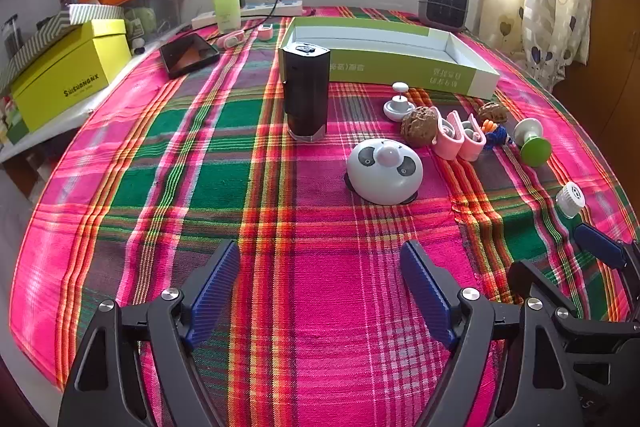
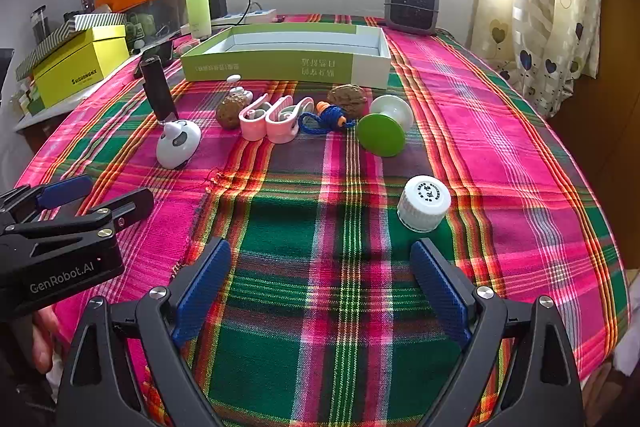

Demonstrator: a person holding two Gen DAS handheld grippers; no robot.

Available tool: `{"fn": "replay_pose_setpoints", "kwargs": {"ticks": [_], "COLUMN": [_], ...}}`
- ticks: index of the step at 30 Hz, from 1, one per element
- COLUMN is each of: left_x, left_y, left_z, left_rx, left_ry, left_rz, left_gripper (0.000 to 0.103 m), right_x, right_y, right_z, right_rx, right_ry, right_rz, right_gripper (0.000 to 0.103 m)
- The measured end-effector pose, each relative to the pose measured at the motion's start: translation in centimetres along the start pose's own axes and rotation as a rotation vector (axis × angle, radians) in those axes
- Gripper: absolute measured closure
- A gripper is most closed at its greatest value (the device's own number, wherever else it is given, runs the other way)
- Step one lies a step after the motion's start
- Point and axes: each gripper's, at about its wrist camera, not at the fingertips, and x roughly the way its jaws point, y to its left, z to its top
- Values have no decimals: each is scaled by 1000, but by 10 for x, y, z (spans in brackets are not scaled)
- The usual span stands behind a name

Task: Organize objects

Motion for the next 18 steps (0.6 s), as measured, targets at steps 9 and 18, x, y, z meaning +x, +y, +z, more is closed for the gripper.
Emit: {"fn": "replay_pose_setpoints", "kwargs": {"ticks": [9,18], "left_x": [-2,-2], "left_y": [-3,-4], "left_z": [1,1], "left_rx": [4,7], "left_ry": [5,-1], "left_rz": [4,3], "left_gripper": [20,20], "right_x": [2,3], "right_y": [0,0], "right_z": [-1,-2], "right_rx": [-2,-1], "right_ry": [-9,-11], "right_rz": [0,0], "right_gripper": [11,11]}}
